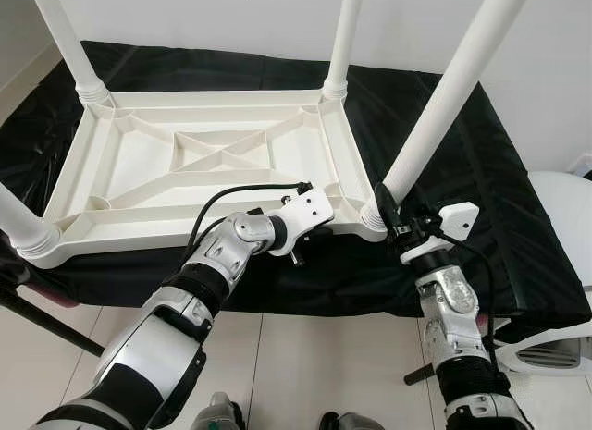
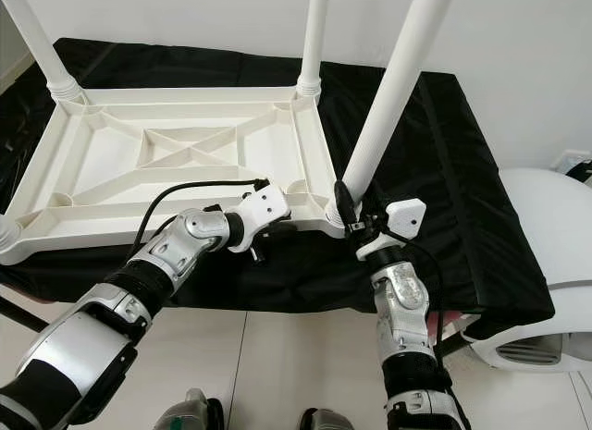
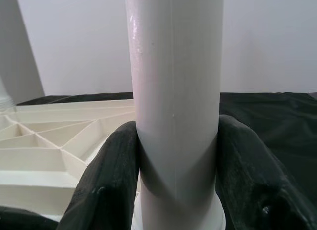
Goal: Building children table
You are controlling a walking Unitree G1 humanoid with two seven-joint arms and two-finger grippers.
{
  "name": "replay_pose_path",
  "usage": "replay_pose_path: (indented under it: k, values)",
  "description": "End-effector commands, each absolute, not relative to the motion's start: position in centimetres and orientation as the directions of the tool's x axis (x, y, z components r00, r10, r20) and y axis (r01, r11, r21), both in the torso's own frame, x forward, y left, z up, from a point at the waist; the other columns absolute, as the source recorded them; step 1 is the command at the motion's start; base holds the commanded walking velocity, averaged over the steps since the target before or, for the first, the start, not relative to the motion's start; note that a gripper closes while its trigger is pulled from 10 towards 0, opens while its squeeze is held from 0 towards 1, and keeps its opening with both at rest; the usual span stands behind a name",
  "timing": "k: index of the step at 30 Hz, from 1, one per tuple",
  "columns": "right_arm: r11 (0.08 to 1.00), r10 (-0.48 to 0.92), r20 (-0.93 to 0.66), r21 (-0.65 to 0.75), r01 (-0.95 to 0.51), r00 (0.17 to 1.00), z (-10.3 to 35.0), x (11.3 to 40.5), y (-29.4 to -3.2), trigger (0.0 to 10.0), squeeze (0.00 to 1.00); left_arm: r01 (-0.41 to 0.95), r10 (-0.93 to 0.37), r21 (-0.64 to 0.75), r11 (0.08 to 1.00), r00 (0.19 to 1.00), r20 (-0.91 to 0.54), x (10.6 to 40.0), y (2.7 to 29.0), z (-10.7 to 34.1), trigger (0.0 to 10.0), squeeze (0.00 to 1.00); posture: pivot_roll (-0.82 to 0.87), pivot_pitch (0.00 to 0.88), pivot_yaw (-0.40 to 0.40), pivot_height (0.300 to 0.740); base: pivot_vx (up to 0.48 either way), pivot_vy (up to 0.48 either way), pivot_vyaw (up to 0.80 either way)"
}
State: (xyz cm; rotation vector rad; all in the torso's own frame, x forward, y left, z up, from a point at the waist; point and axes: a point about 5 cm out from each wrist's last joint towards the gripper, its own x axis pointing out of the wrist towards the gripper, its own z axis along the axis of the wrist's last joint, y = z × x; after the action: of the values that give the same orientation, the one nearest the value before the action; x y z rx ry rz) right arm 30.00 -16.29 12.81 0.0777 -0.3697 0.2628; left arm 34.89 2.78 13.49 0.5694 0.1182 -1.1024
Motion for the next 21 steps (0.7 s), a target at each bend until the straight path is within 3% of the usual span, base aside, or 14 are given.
replay_pose_path:
  k: [1,21]
  values:
    - [0.962,0.247,0.193,0.072,-0.265,0.950,9.1,29.1,-15.4,10.0,0.00,0.884,-0.839,0.395,0.251,0.402,-0.366,34.5,1.9,14.1,10.0,0.00,-0.01,0.062,-0.002,0.740,0.000,0.000,0.00]
    - [0.997,0.019,0.189,0.076,-0.033,0.982,10.6,29.4,-12.2,10.0,0.00,0.883,-0.841,0.396,0.251,0.402,-0.363,34.5,1.8,14.3,10.0,0.00,0.00,0.065,-0.002,0.740,0.000,0.000,0.00]
